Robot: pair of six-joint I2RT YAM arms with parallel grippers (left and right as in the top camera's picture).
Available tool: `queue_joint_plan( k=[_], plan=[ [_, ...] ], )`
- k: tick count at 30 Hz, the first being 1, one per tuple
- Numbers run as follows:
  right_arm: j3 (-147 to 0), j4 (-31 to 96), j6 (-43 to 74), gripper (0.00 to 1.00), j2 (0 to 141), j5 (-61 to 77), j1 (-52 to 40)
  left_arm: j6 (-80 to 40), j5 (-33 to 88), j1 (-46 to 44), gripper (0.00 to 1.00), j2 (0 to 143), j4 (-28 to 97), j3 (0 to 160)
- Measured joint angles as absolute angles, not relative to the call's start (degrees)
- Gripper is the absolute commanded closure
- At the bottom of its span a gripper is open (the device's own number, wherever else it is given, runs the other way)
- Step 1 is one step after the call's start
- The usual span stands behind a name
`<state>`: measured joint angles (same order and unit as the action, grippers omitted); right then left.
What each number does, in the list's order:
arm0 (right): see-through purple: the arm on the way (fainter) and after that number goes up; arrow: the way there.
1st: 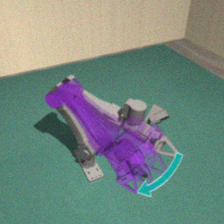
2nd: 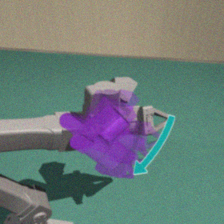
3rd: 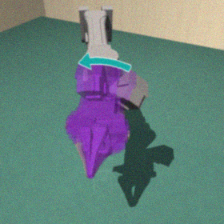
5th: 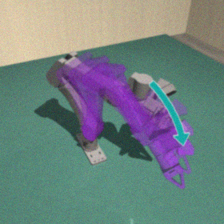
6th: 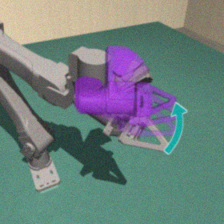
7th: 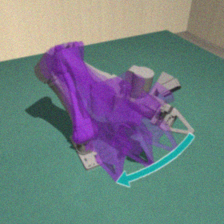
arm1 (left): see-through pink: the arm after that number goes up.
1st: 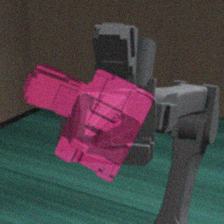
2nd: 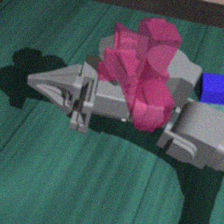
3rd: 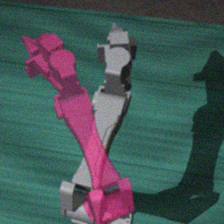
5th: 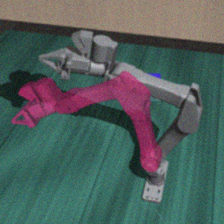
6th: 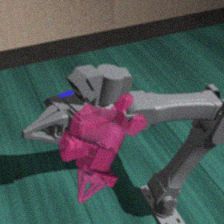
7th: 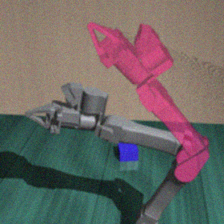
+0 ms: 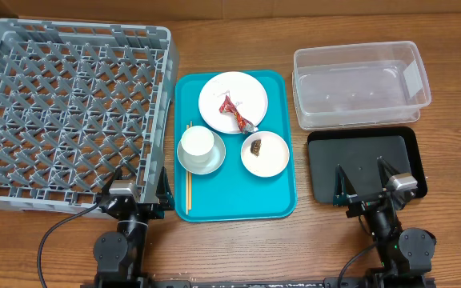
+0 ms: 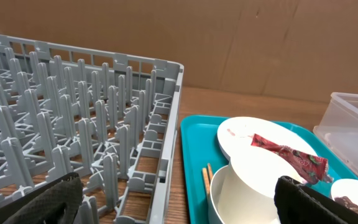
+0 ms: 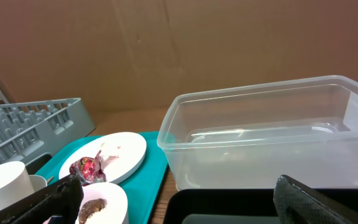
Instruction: Sort waste into correct bins and load items into the dishwasher
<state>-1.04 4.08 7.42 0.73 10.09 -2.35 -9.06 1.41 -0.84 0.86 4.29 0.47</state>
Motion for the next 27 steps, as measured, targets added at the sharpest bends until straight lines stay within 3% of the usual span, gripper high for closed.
queue_joint_plan(
  k=[20,27],
  plan=[
    [-1.0,4.1,10.7,0.0,0.7,10.1,-2.3,-11.9,1.2,-0.8,0.0,0.9,5.0,0.6],
    [-4.4,12.2,15.0,0.0,2.1,11.2,-2.3,-12.9,1.5,-0.8,0.0,1.1,21.0,8.3]
  ],
)
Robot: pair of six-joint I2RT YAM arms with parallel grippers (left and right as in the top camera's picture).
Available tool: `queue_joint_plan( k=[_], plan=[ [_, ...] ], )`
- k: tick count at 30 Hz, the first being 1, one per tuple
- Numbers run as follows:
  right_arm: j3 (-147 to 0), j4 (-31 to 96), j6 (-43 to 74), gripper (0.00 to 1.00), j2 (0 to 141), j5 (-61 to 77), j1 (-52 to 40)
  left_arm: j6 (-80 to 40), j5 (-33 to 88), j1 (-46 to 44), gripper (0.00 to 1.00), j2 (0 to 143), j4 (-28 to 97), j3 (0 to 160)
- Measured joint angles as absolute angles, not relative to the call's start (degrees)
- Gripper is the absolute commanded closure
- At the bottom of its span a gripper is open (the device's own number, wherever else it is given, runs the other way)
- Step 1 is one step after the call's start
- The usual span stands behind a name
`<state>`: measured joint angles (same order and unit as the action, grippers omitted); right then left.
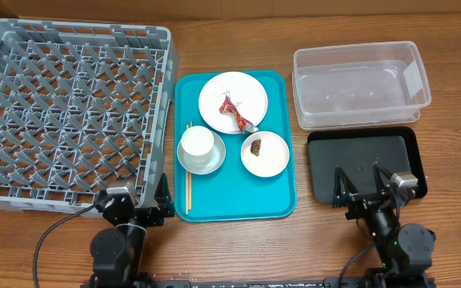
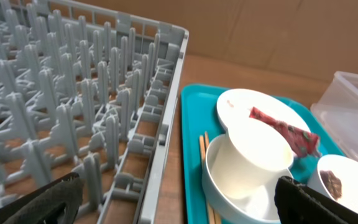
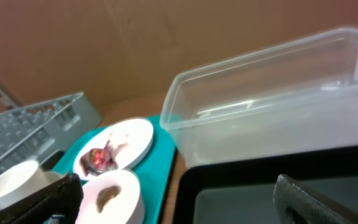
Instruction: Sort waste into correct bins and load items into the dishwasher
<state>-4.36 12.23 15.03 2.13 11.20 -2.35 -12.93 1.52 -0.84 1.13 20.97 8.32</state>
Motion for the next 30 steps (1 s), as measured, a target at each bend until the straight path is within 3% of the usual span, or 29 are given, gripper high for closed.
queue_joint_plan(
  k=[7,14,22,30],
  plan=[
    [-20.8,22.7,15.8,0.0,13.8,13.4,-2.3,-12.6,1.4,-0.8,0.0,9.8,40.6,25.8],
    [-41.8,34.0,11.1,0.0,35.3,17.7,-2.3,-14.0,1.5,-0.8,0.0,26.5,46.4,40.6],
    [-70.5,59.6,2.3,0.0,63.6,18.7,-2.3,-14.7,1.0,-0.8,0.0,46.1,66.3,59.5],
    [-76.5,55.0,0.4,0.0,76.6,26.0,-3.2,-15.3,1.1,-0.8,0.0,52.7,71.3,63.9]
  ],
)
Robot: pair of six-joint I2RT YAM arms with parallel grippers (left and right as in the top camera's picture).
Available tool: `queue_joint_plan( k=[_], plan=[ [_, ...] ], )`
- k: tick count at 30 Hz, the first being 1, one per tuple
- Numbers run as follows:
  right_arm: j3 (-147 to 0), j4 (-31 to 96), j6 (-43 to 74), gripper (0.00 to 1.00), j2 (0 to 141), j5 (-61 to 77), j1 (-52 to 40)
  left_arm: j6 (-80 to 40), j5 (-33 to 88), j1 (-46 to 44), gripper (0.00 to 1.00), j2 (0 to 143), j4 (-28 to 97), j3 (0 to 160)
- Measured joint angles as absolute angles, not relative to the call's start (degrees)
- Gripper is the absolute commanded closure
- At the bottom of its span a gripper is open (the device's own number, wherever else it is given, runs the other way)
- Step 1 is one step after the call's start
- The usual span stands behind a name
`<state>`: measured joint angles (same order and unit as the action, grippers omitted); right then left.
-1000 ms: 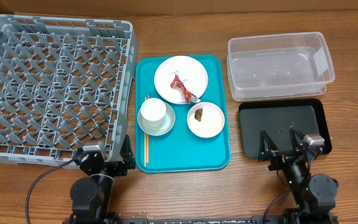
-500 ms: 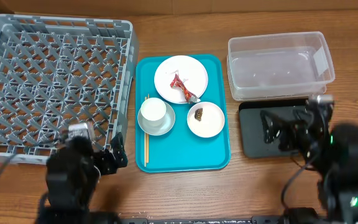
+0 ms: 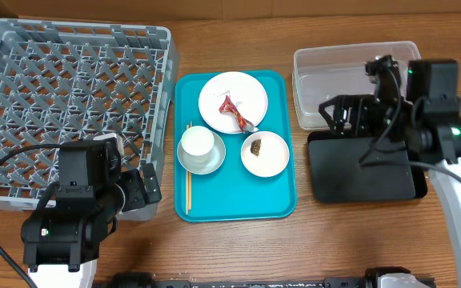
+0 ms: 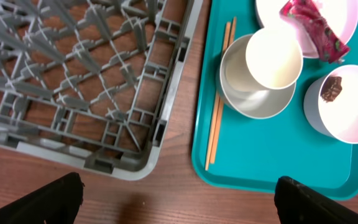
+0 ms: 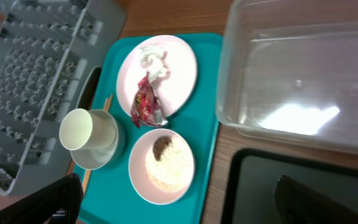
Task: Sort waste into correct bins and load items into the dishwasher
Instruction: 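Reach the right gripper to the plate and grasp the red wrapper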
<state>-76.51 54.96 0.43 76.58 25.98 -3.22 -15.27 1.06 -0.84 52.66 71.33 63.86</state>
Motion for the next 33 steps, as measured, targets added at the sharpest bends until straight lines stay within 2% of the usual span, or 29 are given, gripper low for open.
queue_joint_plan(
  k=[5,14,19,25,33],
  plan=[
    [-77.2,53.9,0.3,0.01,79.1,24.0,-10.9,-18.1,1.2,-0.1,0.0,52.7,72.1,63.9],
    [-80.1,44.5,0.0,0.05,85.5,8.5,-28.8,-21.2,1.2,10.3,0.0,52.7,72.0,64.1],
    [-80.4,41.3,0.0,0.19,95.0,4.5,-32.8,-21.5,1.3,11.0,0.0,52.7,72.1,64.1],
    [-80.4,36.4,0.4,0.3,105.0,3.3,-34.4,-22.1,1.3,11.0,0.0,52.7,72.1,64.1],
    [-80.4,33.3,2.3,0.49,110.6,2.6,-34.5,-22.2,1.3,11.0,0.0,52.7,72.1,64.1]
  ],
)
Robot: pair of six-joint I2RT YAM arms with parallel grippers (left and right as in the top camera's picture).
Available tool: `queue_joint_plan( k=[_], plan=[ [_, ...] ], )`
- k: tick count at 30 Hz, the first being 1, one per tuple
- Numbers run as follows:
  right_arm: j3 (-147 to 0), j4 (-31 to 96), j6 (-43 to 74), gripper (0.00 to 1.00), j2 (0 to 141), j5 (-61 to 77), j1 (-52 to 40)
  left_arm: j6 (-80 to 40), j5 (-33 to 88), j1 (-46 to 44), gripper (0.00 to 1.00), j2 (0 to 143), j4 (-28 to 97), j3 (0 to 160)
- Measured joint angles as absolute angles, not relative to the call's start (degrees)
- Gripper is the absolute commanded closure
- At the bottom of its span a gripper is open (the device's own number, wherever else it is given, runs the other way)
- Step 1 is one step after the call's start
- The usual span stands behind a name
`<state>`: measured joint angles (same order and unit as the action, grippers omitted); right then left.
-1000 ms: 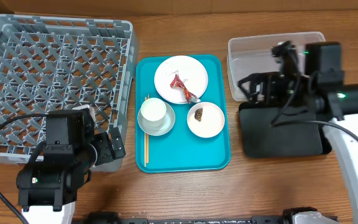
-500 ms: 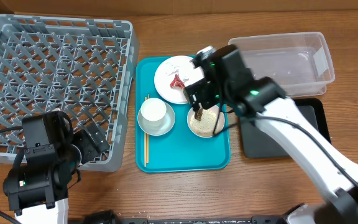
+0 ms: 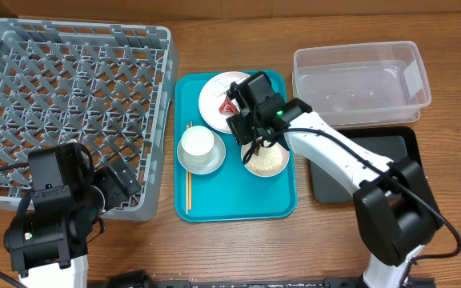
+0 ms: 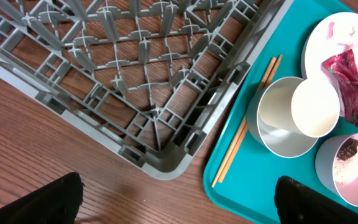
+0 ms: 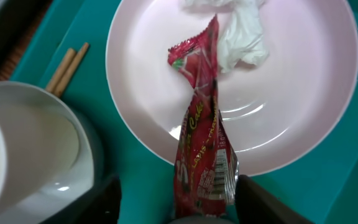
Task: Sort waste into correct bins and load items into the dishwasher
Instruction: 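Reach the right gripper to the plate and grasp the red wrapper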
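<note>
A red snack wrapper (image 5: 199, 146) lies across the near rim of the white plate (image 5: 291, 93) on the teal tray (image 3: 222, 204), with a crumpled white tissue (image 5: 241, 31) behind it. My right gripper (image 5: 180, 200) is open, low over the tray, one finger on each side of the wrapper's near end. In the overhead view the right gripper (image 3: 245, 122) sits between the plate and the small bowl with brown food scraps (image 3: 266, 158). A white cup (image 3: 198, 144) stands in a grey bowl beside the chopsticks (image 3: 188, 172). My left gripper (image 3: 112, 181) hangs open over the near right corner of the dish rack (image 3: 70, 96).
A clear plastic bin (image 3: 358, 76) stands at the back right, with a black tray (image 3: 390, 156) in front of it, partly under my right arm. In the left wrist view the rack corner (image 4: 166, 165) and the tray edge lie close together.
My right gripper was high over the clear bin and black tray; now it is down on the teal tray, open around the wrapper's end. The left gripper has shifted a little left over the rack corner.
Both grippers began low at the table's near edge, open, left by the rack and right by the black tray. They then stood high, left over the rack corner, right over the bin. Now the right one straddles the wrapper. Nothing on the tray has moved.
</note>
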<state>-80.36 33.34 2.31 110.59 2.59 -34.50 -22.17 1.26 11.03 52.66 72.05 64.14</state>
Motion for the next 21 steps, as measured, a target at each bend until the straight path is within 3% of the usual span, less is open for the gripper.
queue_joint_plan(
  k=[4,10,21],
  plan=[
    [-80.4,33.4,2.7,0.63,112.3,2.6,-34.5,-22.2,1.3,11.0,0.0,52.7,72.1,64.1],
    [-80.4,34.1,3.0,0.96,112.4,2.6,-34.5,-22.2,1.2,11.0,0.0,52.7,72.1,64.1],
    [-82.4,34.5,6.1,0.96,109.4,0.0,-32.6,-22.2,0.6,11.0,0.0,52.7,72.1,64.1]
  ],
)
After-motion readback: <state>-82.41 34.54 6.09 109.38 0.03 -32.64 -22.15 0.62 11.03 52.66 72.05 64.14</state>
